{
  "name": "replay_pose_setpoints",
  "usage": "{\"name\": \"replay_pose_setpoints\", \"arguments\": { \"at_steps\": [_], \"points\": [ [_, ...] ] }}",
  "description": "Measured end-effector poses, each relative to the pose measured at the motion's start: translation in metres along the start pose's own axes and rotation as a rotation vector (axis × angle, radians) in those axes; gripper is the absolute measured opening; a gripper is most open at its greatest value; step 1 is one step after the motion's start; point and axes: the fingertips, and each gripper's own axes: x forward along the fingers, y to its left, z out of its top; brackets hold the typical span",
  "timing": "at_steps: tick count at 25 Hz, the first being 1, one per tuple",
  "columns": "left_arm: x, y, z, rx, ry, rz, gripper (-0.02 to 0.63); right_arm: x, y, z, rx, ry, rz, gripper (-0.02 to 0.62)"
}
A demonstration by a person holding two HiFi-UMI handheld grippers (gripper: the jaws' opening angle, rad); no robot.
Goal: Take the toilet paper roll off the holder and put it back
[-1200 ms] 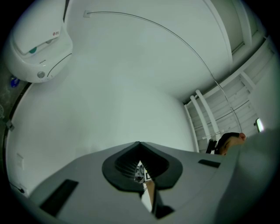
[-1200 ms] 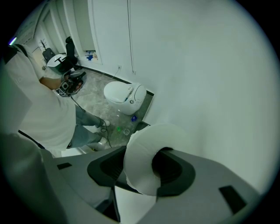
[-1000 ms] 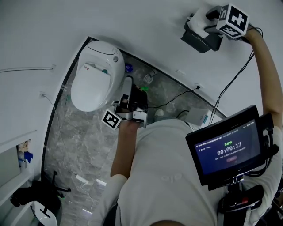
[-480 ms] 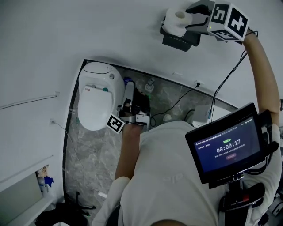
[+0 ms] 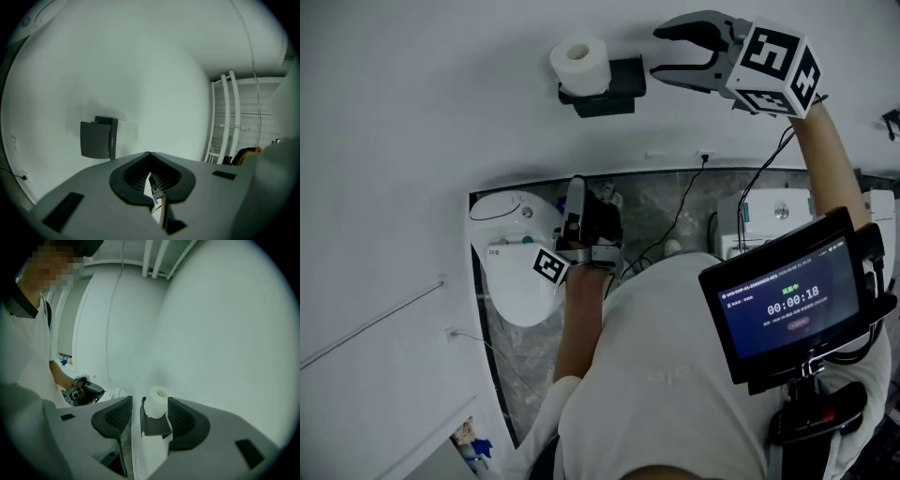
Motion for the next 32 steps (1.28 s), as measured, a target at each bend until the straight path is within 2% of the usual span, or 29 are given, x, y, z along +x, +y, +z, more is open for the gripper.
{"name": "replay_pose_setpoints", "arguments": {
  "at_steps": [6,13,16,18,23,28,32],
  "points": [
    [-0.016,0.01,-0.01,-0.038,-0.065,-0.007,0.006,0.013,0.021,-0.008,0.104,-0.087,0.057,0.236],
    [-0.025,0.003,0.001,-0.019,-0.083,0.002,0.006,0.028,0.039,-0.01,0.295,-0.257,0.082,0.236],
    [-0.052,-0.021,0.026,0.048,-0.202,-0.018,0.006,0.059,0.063,0.021,0.315,-0.324,0.202,0.236],
    [-0.061,-0.03,0.035,0.07,-0.246,-0.026,0.006,0.069,0.074,0.029,0.332,-0.351,0.242,0.236],
    [-0.042,-0.013,0.017,0.028,-0.182,-0.017,0.006,0.048,0.073,-0.009,0.495,-0.406,0.179,0.236],
    [-0.03,0.002,0.008,-0.011,-0.137,-0.016,0.006,0.034,0.067,-0.038,0.718,-0.532,0.108,0.236],
    [-0.025,0.01,0.002,-0.034,-0.115,-0.012,0.006,0.023,0.065,-0.059,0.83,-0.599,0.051,0.236]
  ]
}}
